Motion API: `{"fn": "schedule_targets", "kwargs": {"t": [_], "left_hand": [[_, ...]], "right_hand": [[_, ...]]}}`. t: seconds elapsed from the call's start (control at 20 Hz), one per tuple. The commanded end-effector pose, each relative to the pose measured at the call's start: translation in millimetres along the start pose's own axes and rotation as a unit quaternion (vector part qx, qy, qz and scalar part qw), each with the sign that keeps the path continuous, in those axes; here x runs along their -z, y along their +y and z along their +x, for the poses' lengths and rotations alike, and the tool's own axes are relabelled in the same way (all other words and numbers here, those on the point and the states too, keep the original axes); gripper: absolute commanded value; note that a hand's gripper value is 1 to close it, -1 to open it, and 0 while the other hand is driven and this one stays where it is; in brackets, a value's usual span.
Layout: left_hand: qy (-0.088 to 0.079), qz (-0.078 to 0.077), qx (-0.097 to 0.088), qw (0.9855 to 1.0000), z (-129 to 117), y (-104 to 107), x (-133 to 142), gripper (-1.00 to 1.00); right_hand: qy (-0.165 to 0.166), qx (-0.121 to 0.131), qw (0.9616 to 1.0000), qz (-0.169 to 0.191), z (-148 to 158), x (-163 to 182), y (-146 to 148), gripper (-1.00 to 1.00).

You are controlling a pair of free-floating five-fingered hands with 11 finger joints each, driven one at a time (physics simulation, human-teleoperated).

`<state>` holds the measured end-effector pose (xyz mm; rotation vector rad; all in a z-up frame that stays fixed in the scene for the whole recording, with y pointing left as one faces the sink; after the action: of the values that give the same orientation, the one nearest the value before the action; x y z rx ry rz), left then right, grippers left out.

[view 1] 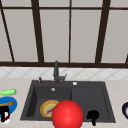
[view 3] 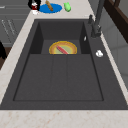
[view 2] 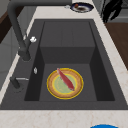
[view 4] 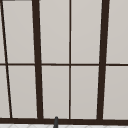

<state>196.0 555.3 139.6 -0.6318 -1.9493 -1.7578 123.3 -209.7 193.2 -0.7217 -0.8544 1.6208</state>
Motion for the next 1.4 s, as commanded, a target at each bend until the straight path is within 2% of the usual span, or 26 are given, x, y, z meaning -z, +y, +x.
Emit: {"fn": "schedule_targets", "kwargs": {"t": [0.0, 0.2, 0.25, 0.3, 0.35, 0.4, 0.45, 0.55, 0.7, 0.8, 1.0, 1.35], "left_hand": [[-0.007, 0.009, 0.004, 0.9999, -12.1, -11.1, -4.7, 1.00], [-0.008, 0.008, 0.011, 0.9999, -5.9, -14.3, -2.8, 1.00], [-0.008, 0.009, 0.006, 0.9999, -2.8, -11.4, -2.5, 1.00], [-0.013, 0.016, 0.011, 0.9997, -0.3, -9.9, -5.7, -1.00], [0.004, 0.030, 0.022, 0.9993, 4.8, -6.1, -2.1, -1.00], [0.003, 0.030, 0.037, 0.9989, 7.1, -2.1, -2.6, -1.00], [0.002, 0.025, 0.039, 0.9989, 5.7, 0.0, -3.1, -1.00], [-0.002, 0.011, 0.030, 0.9995, 5.9, 1.8, -2.3, -1.00], [-0.011, 0.004, 0.023, 0.9997, 14.7, 14.8, -1.2, -1.00], [-0.012, 0.003, 0.016, 0.9998, 19.0, 24.3, -0.3, -1.00], [-0.003, 0.006, 0.000, 1.0000, 26.7, 35.3, 4.3, -1.00], [0.003, 0.010, 0.000, 0.9999, 33.4, 52.7, 11.2, -1.00]], "right_hand": [[0.000, 0.000, 1.0000, 0.000, 0.0, 0.0, 0.0, 0.00], [0.000, 0.000, 1.0000, 0.000, 0.0, 0.0, 0.0, 0.00], [0.000, 0.000, 1.0000, 0.000, 0.0, 0.0, 0.0, 0.00], [0.000, 0.000, 1.0000, 0.000, 0.0, 0.0, 0.0, 0.00], [0.000, 0.000, 1.0000, 0.000, 0.0, 0.0, 0.0, 0.00], [0.000, 0.000, 1.0000, 0.000, 0.0, 0.0, 0.0, 0.00], [0.000, 0.000, 1.0000, 0.000, 0.0, 0.0, 0.0, 0.00], [0.000, 0.000, 1.0000, 0.000, 0.0, 0.0, 0.0, 0.00], [0.000, 0.000, 1.0000, 0.000, 0.0, 0.0, 0.0, 0.00], [0.000, 0.000, 1.0000, 0.000, 0.0, 0.0, 0.0, 0.00], [0.000, 0.000, 1.0000, 0.000, 0.0, 0.0, 0.0, 0.00], [0.000, 0.000, 1.0000, 0.000, 0.0, 0.0, 0.0, 0.00]]}}
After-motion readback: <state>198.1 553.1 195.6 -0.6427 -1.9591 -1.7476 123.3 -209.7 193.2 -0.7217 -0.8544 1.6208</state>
